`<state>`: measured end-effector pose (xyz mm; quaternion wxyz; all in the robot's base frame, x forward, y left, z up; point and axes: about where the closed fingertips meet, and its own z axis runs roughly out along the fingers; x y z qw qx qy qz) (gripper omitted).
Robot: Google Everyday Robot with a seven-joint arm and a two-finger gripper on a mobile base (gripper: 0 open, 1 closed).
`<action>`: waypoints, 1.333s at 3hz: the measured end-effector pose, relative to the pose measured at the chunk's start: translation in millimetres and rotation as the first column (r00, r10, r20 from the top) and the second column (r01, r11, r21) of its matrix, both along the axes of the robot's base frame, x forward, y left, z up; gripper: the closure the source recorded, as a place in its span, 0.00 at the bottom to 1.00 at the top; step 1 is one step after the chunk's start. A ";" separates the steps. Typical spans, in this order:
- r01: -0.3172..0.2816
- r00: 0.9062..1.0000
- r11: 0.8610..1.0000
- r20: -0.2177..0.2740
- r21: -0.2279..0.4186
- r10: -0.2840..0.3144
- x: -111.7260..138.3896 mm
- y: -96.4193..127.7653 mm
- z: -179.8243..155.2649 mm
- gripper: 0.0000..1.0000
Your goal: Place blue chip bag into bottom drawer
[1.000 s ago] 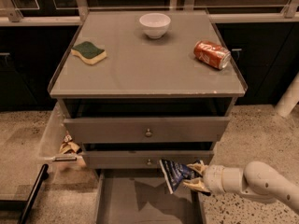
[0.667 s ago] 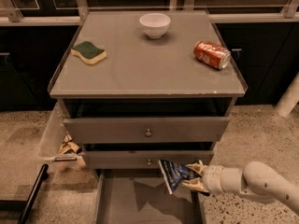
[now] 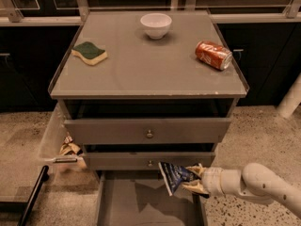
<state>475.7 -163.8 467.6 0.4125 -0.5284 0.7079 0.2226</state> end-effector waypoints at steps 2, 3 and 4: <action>-0.002 0.995 1.000 -0.104 -0.018 0.000 15.2 13.7 -140.2 1.00; -0.061 0.994 0.998 -0.095 -0.025 0.058 20.6 26.3 -197.4 1.00; -0.101 0.993 0.994 -0.068 -0.047 0.097 29.1 36.6 -241.7 1.00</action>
Offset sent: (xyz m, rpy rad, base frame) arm 0.0186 0.0263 -0.2407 -0.0396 0.1429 0.0444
